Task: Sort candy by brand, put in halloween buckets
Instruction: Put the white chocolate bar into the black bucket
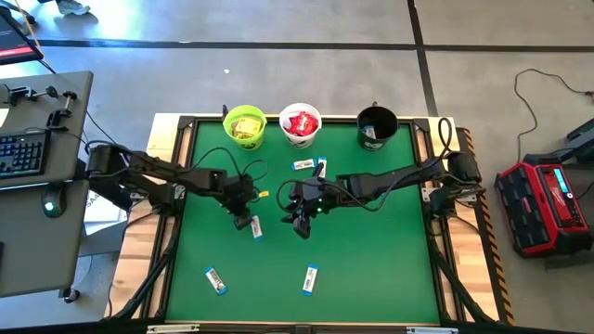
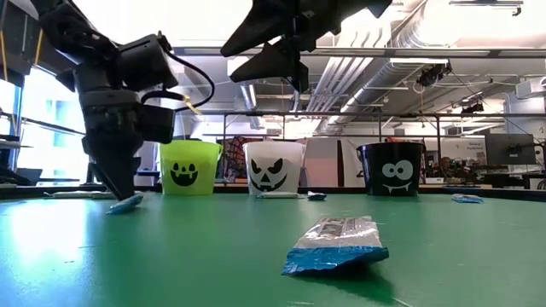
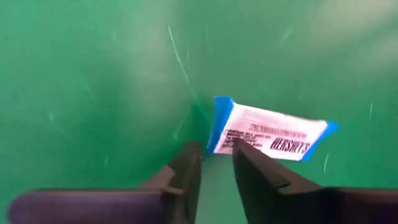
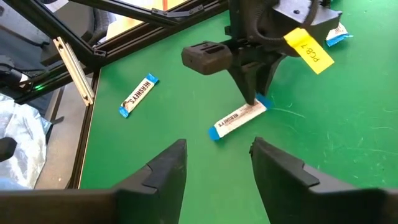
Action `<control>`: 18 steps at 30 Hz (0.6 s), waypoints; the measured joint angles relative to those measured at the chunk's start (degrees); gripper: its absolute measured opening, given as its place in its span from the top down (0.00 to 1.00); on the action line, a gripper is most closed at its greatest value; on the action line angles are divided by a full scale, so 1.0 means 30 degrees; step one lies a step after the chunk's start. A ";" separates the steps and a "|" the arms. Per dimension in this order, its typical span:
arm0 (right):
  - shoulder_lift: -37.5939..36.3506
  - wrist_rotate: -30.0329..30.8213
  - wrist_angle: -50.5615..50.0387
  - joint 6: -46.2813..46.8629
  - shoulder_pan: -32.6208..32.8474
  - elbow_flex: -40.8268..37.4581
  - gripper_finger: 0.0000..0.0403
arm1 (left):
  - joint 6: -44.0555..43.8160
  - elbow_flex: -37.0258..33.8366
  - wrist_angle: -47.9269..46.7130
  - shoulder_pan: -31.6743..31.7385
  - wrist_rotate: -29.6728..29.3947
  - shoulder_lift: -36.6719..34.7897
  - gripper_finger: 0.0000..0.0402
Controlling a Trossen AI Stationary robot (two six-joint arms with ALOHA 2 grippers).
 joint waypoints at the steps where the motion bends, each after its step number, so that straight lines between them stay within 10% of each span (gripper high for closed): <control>1: 0.0000 0.0000 0.0000 0.0001 0.0000 0.0000 0.60 | -0.0002 0.0000 0.0332 0.0067 -0.0027 0.0194 0.82; 6: 0.0000 0.0000 0.0000 0.0001 0.0000 0.0000 0.65 | -0.0004 0.0033 0.1056 0.0410 0.0079 0.1181 0.98; 18: 0.0080 0.0368 -0.1353 0.1650 0.0118 0.0007 0.69 | -0.0272 -0.0051 0.1181 0.0418 -0.1582 -0.0920 1.00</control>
